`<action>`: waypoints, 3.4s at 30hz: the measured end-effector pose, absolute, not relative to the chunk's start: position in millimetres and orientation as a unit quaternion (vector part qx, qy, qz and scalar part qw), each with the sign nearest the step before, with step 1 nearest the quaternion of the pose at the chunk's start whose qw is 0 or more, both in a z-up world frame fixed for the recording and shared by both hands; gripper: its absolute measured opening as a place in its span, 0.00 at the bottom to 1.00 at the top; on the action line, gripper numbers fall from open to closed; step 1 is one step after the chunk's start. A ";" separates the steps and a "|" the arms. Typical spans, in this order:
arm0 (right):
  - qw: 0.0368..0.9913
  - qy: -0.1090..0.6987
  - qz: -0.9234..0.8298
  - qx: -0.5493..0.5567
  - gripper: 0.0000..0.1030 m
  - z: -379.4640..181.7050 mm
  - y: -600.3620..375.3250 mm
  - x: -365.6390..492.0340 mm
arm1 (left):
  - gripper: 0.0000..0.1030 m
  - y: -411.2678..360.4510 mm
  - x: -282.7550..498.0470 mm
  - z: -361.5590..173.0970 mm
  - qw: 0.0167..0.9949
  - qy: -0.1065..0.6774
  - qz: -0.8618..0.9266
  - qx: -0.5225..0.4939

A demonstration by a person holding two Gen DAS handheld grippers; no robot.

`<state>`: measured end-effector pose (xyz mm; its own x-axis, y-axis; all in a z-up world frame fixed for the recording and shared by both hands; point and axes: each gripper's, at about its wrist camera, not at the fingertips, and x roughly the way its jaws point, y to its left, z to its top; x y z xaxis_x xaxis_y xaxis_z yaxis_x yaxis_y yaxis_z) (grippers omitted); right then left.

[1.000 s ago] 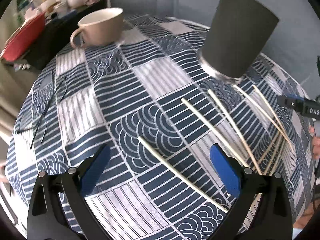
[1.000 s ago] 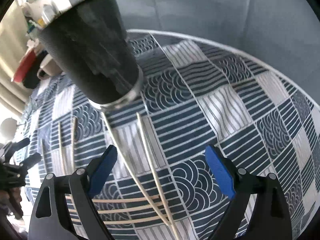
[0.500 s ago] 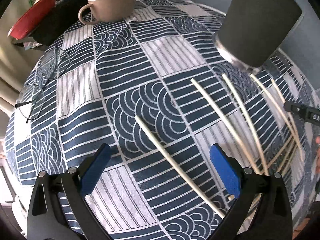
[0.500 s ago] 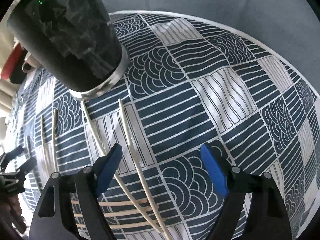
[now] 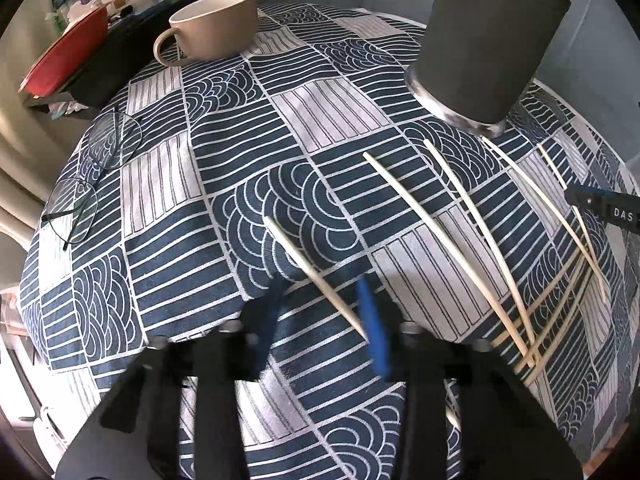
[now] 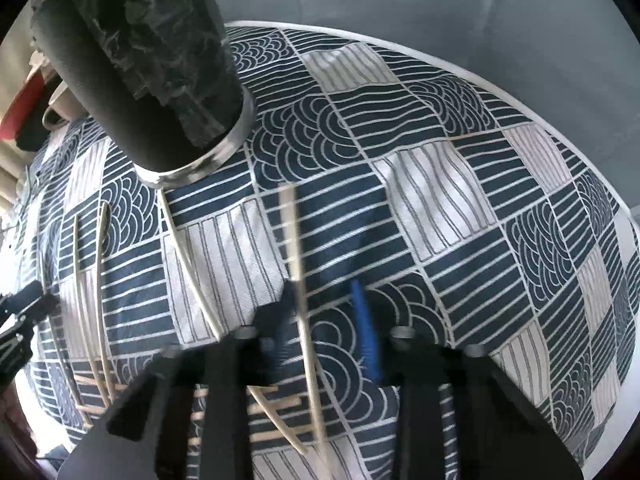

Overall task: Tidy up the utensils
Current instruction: 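Lower the left tool onto a wooden chopstick and close while the right tool grasps another, then lift the left tool's chopstick over the black holder while the right tool carries its own, then lower the left tool's chopstick into the holder and open while the right tool releases its own, then move both open tools back over the chopsticks on the cloth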

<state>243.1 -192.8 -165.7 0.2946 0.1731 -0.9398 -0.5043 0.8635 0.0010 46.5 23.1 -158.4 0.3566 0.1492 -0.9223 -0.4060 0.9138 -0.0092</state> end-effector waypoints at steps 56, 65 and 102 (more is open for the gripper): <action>0.873 0.352 0.336 0.042 0.05 60.2 -114.3 313.1 | 0.04 50.9 289.7 45.9 0.920 0.356 -0.058 -0.153; 0.870 0.325 0.362 0.082 0.05 33.6 -93.9 336.2 | 0.05 54.1 312.7 33.0 0.930 0.312 -0.076 -0.182; 0.893 0.331 0.295 0.076 0.64 37.0 -157.2 244.3 | 0.76 77.2 203.8 18.4 0.930 0.326 0.001 -0.169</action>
<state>244.3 -157.2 37.0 0.6060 0.5779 -0.5466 -0.4775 0.8139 0.3311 203.8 77.2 18.4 0.7879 -0.1080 -0.6062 -0.1120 0.9429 -0.3135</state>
